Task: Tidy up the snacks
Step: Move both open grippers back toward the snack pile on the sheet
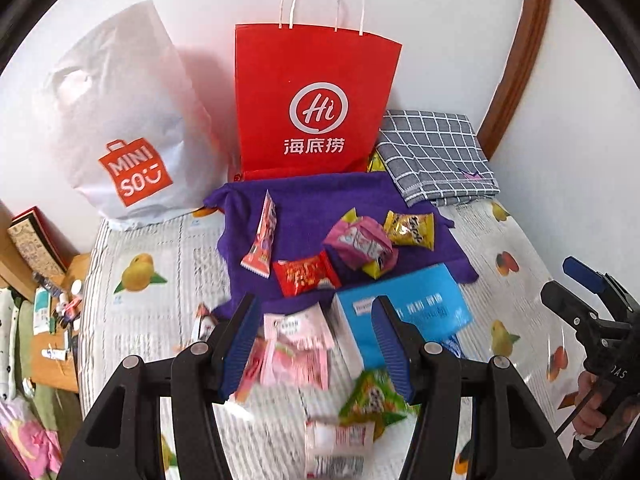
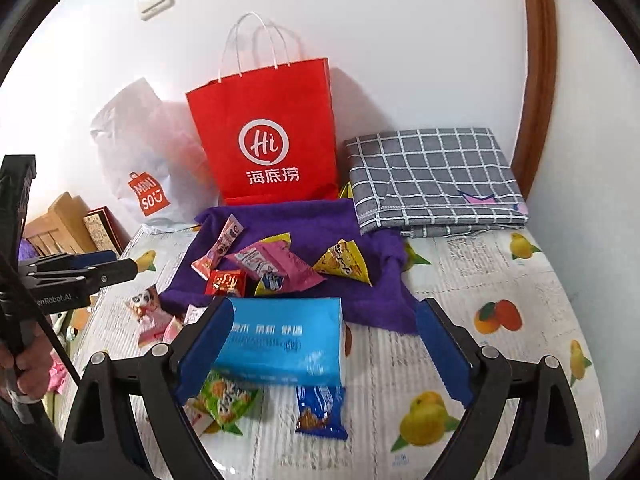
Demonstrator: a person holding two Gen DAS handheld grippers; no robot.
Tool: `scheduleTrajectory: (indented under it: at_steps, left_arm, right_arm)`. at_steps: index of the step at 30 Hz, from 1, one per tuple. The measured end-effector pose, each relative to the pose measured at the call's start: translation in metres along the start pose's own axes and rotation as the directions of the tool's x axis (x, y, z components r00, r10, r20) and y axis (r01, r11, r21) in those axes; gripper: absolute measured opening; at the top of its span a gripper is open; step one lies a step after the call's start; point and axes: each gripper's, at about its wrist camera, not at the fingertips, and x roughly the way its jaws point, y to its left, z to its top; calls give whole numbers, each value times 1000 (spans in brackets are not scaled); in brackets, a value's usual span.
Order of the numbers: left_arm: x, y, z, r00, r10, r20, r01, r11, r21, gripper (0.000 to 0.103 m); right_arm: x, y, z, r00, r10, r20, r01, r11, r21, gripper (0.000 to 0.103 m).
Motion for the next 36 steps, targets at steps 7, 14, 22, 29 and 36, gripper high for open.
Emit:
scheduleTrajectory:
  at_steps: [7, 14, 22, 29, 36]
  left_arm:
    - [-24, 7, -32, 1000, 16, 7, -16, 999, -31, 56]
    - [-23, 38, -62, 998, 47, -46, -52, 993, -109, 56]
    - [-10, 62, -81, 994, 65, -89, -80, 980, -180, 62]
    - [6, 75, -90, 991, 70, -117, -94, 974, -209, 62]
    - [22, 87, -89, 989, 72, -125, -100, 968, -231, 62]
  right_arm:
    - [-16, 1, -26, 1000, 9, -10, -8, 999, 31, 92]
    - [-13, 3, -55, 998, 35, -59, -32, 998, 52, 92]
    - [-2, 14, -77, 993, 84, -81, -81, 996, 39, 92]
    - [40, 11, -95, 989, 35, -146, -31, 999, 30, 76]
    - [83, -1, -114, 976, 47, -214, -33, 997, 69, 65]
